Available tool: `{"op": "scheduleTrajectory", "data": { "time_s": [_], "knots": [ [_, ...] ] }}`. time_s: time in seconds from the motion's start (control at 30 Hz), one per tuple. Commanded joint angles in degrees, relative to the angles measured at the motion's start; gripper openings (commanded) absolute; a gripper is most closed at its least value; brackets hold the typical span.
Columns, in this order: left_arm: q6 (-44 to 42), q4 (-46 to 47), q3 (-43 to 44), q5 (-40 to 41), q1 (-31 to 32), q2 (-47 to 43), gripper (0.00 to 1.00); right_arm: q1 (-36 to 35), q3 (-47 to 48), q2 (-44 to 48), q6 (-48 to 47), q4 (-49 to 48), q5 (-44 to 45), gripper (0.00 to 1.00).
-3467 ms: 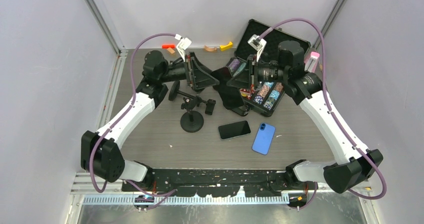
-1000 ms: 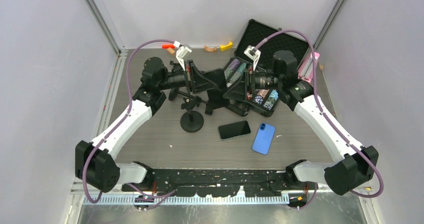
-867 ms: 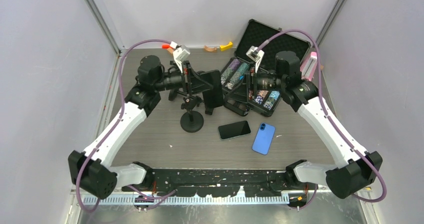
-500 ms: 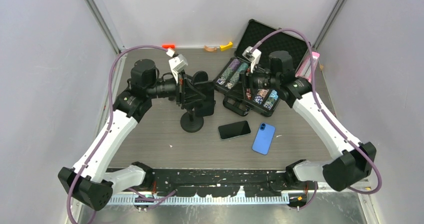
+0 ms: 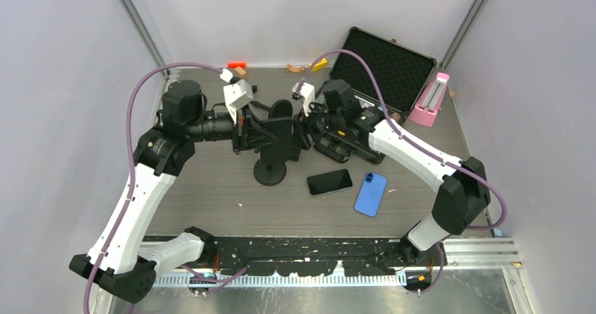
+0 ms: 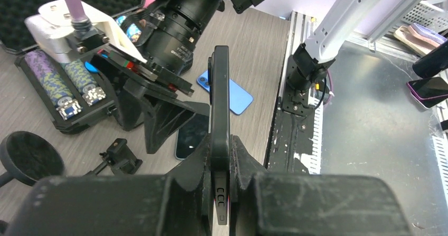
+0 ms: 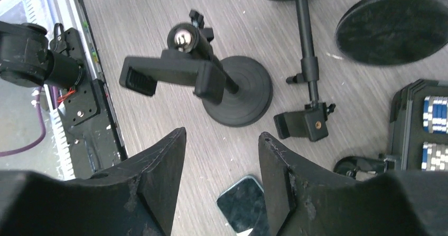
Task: Place the phone on the phone stand
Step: Install the phone on the phone stand.
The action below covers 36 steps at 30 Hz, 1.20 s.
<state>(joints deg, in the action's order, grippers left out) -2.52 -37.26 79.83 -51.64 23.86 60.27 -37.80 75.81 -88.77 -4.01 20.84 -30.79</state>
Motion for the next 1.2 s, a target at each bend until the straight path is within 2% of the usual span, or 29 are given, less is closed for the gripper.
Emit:
{"op": "scheduleTrajectory", "data": {
  "time_s": [0.0, 0.3, 0.53, 1.17],
  "knots": [
    [-1.97, -1.23, 2.96, -2.56, -0.43, -0.26, 0.00, -2.10, 5.37, -1.69, -3.15, -2.94, 3.50, 0.57],
    [-0.06, 0.82, 1.31, -7.65, -1.55, -0.47, 0.00, -5.56, 9.05, -5.49, -5.70, -0.97, 7.35, 0.52],
    [0.85, 2.08, 0.97, -8.45, -1.80, -0.67, 0.00, -7.05, 9.88, -6.60, -7.60, 0.01, 11.13, 0.46],
    [1.48, 5.62, -2.73, -9.29, -1.88, -1.20, 0.00, -8.50, 11.22, -7.96, -7.24, 1.35, 11.32, 0.26]
  ]
}}
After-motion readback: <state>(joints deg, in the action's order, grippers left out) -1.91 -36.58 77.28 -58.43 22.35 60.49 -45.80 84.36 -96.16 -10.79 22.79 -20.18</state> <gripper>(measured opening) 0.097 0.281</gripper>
